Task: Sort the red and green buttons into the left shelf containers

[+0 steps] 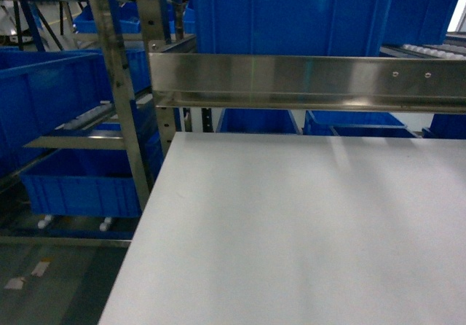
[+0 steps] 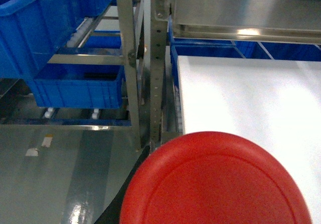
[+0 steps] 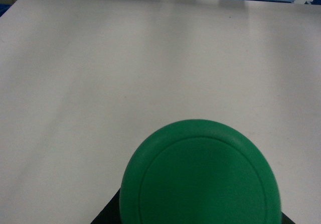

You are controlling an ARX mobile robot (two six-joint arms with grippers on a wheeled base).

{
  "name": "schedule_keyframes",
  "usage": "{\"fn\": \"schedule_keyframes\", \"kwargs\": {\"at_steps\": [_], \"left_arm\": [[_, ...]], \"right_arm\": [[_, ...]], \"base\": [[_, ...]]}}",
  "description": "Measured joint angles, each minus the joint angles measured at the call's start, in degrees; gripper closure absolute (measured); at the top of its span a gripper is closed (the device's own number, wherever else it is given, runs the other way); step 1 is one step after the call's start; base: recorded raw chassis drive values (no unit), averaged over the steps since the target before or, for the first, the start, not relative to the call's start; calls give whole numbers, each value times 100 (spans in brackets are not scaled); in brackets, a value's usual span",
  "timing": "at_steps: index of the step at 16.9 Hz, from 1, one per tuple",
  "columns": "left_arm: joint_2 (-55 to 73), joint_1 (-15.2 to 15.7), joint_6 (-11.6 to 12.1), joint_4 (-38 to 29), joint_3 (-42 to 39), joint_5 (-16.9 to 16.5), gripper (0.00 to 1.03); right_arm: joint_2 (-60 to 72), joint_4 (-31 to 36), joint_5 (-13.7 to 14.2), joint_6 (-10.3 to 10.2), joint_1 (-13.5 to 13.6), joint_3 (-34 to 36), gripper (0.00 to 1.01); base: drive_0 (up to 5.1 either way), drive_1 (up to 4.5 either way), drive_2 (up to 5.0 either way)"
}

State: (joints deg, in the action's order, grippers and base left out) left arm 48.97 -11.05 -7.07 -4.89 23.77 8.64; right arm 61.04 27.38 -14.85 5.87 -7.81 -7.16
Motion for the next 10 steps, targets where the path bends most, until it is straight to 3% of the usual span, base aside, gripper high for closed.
{"fn": "schedule_keyframes", "kwargs": {"at_steps": [10], "left_arm": [[0, 2, 0, 7, 0, 0, 77]], "right_arm": [[0, -13, 0, 0, 0, -2, 75]], "base": [[-493, 144, 330]]}}
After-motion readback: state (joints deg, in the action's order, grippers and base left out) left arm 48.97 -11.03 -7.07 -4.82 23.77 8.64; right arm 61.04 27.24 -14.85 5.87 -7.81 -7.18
